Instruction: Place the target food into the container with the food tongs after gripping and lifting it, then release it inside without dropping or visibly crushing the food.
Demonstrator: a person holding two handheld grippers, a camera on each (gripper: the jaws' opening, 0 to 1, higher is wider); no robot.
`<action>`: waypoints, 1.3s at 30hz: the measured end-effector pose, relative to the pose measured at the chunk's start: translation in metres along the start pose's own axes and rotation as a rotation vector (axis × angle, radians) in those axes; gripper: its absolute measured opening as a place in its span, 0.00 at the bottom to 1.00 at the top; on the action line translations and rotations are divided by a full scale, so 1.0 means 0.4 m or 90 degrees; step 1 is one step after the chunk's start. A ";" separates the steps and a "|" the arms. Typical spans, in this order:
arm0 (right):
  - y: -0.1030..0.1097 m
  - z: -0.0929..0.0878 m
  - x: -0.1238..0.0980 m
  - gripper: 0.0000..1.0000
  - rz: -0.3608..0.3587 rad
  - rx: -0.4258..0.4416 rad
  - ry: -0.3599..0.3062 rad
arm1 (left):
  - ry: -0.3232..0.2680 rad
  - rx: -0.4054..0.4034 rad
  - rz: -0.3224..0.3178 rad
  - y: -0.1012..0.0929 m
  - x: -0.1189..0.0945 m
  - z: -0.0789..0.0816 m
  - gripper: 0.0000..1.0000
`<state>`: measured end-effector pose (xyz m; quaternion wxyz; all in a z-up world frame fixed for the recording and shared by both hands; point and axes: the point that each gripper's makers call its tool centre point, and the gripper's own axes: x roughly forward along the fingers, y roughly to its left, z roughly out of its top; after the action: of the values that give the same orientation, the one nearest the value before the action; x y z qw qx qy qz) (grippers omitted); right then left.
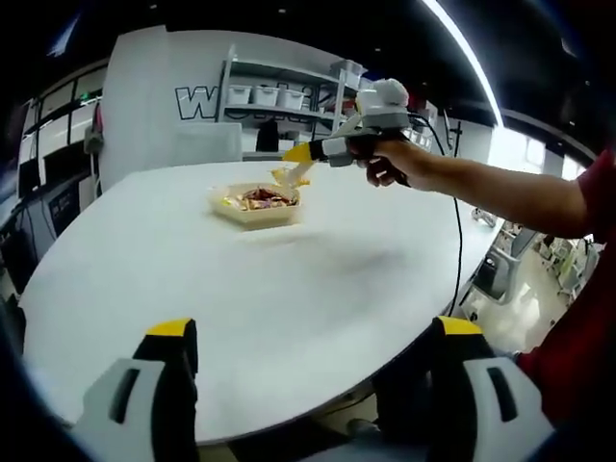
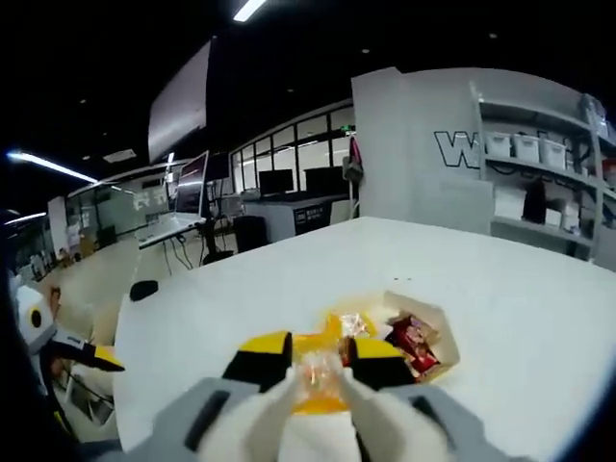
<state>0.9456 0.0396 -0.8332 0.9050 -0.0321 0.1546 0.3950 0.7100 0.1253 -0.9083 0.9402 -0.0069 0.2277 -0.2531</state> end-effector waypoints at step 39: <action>-0.181 0.173 0.105 0.23 -0.054 0.054 -0.059 | 0.011 -0.020 0.027 0.053 0.007 -0.018 0.98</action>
<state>1.0427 0.0321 -0.7847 0.9276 0.0181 0.1278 0.3507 0.7190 0.1434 -0.9188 0.9432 -0.0146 0.2398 -0.2293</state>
